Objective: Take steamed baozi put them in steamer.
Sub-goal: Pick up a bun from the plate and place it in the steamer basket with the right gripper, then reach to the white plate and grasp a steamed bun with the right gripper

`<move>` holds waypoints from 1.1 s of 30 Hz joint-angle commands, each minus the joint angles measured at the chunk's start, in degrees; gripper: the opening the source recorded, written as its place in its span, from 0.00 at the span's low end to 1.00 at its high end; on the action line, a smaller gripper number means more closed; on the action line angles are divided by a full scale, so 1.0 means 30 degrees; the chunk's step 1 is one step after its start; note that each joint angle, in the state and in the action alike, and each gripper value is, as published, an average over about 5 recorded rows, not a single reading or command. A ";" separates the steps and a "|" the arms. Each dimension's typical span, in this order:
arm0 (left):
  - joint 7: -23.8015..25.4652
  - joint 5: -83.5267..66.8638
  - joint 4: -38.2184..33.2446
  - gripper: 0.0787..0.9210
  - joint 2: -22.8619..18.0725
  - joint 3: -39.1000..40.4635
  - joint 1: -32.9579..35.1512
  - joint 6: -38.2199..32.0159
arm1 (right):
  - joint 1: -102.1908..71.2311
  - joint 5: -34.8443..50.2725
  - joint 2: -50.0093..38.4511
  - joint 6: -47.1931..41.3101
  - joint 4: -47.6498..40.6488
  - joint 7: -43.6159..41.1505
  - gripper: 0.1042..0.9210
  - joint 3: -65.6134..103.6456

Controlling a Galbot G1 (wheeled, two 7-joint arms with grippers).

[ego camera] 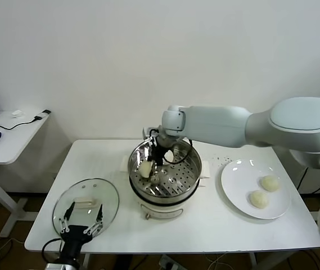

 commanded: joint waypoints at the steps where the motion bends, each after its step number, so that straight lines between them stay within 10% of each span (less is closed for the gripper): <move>1: -0.0020 -0.0041 0.0014 0.88 -0.0039 -0.0058 -0.0066 0.0058 | -0.0577 -0.0376 0.0384 -0.0211 -0.0570 -0.0348 0.69 0.0262; 8: -0.0037 -0.0045 0.0011 0.88 0.0005 -0.0066 -0.0009 0.0043 | 0.0247 -0.0121 -0.0660 -0.0256 0.0256 -0.0313 0.87 0.1011; 18: -0.0070 -0.0061 -0.0076 0.88 0.0132 -0.0117 0.0306 -0.0103 | 0.4648 -0.1516 -0.6961 0.1227 0.3271 -0.4243 0.88 0.1073; 33: 0.0043 0.0212 -0.0314 0.88 0.0085 -0.0062 0.0161 0.0195 | 0.1739 -1.0796 -1.7816 0.2347 0.7062 -0.6172 0.88 0.3217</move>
